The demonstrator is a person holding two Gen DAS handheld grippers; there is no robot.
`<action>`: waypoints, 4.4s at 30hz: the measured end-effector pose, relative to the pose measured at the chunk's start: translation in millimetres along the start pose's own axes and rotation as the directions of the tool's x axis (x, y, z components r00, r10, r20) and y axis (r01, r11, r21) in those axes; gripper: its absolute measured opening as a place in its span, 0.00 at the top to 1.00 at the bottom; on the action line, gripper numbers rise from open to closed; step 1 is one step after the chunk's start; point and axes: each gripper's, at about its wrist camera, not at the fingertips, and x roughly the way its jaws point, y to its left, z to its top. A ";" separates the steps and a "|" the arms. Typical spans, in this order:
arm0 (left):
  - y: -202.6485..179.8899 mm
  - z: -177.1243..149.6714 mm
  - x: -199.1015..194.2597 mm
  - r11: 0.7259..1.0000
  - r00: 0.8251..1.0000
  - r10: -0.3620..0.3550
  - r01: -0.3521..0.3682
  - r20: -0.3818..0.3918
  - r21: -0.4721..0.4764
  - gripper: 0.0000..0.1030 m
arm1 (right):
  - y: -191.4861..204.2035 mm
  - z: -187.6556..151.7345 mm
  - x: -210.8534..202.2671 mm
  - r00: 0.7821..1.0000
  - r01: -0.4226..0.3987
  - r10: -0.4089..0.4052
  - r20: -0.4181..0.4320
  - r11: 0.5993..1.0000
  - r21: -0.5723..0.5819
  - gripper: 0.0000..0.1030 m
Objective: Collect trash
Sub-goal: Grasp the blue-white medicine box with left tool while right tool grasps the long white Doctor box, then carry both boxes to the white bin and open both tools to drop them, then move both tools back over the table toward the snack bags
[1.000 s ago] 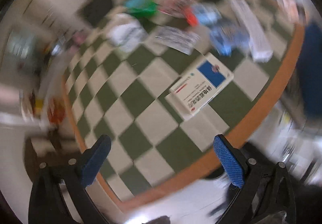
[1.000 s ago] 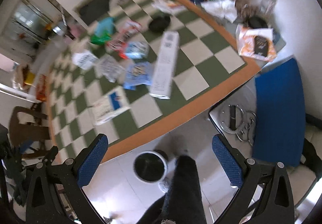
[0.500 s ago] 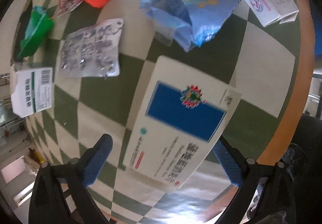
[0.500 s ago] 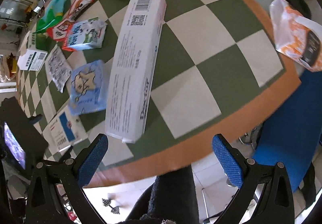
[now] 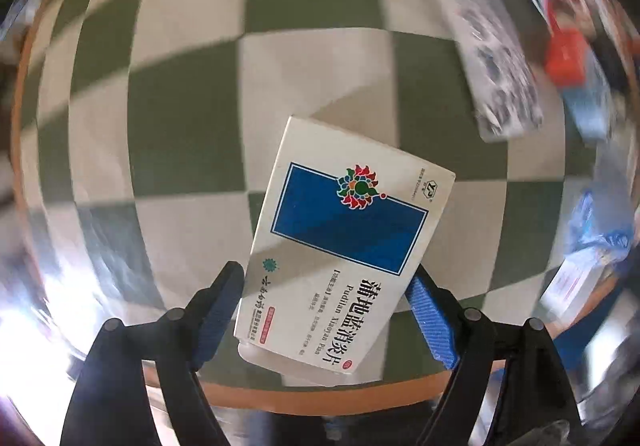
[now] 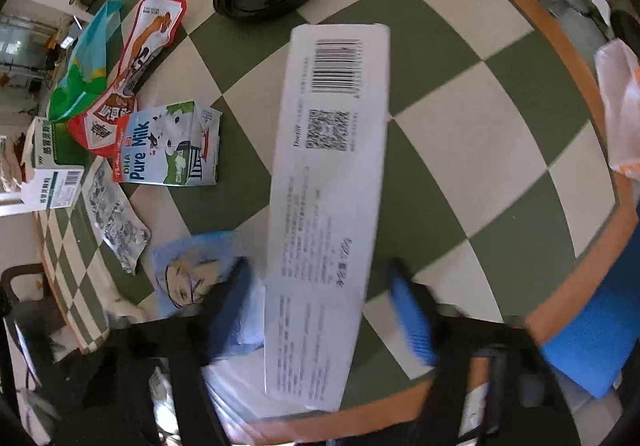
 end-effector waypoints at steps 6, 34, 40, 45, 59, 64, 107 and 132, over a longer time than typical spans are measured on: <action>-22.9 -17.5 -1.6 0.975 0.991 0.115 -0.125 0.068 0.183 0.20 | 0.9 -28.3 -3.9 0.992 0.100 -0.109 -0.060 0.986 -0.136 0.47; 60.9 -227.9 -99.5 0.994 0.886 -0.077 0.030 0.458 0.109 0.29 | 90.0 -263.0 -93.2 0.966 0.006 0.081 0.246 0.942 -0.334 0.53; 111.4 -280.6 -40.7 0.996 0.917 -0.092 0.084 0.387 0.038 0.29 | 99.5 -380.8 -58.1 0.980 -0.005 0.083 0.179 0.917 -0.398 0.53; 143.6 -304.4 37.6 0.987 0.959 -0.139 0.156 0.248 -0.048 0.29 | 96.0 -449.5 1.7 0.999 -0.023 0.042 0.033 0.901 -0.434 0.53; 178.8 -219.4 333.4 0.917 0.935 -0.352 0.335 -0.041 -0.217 0.27 | 53.5 -476.3 319.0 0.937 -0.143 0.009 -0.349 0.922 -0.359 0.52; 185.3 -202.0 387.9 0.939 0.955 -0.294 0.283 -0.027 -0.198 0.05 | 53.1 -461.5 407.6 0.920 -0.152 -0.009 -0.392 0.914 -0.377 0.50; 179.6 -344.8 144.3 0.999 0.981 0.011 -0.003 0.195 -0.037 0.04 | 95.6 -483.1 145.4 0.986 0.161 -0.163 0.035 0.883 -0.441 0.00; 68.0 -214.8 -74.7 0.998 0.881 0.057 -0.064 0.470 -0.002 0.04 | 90.2 -292.1 -116.7 0.973 -0.004 0.054 0.225 0.976 -0.218 0.00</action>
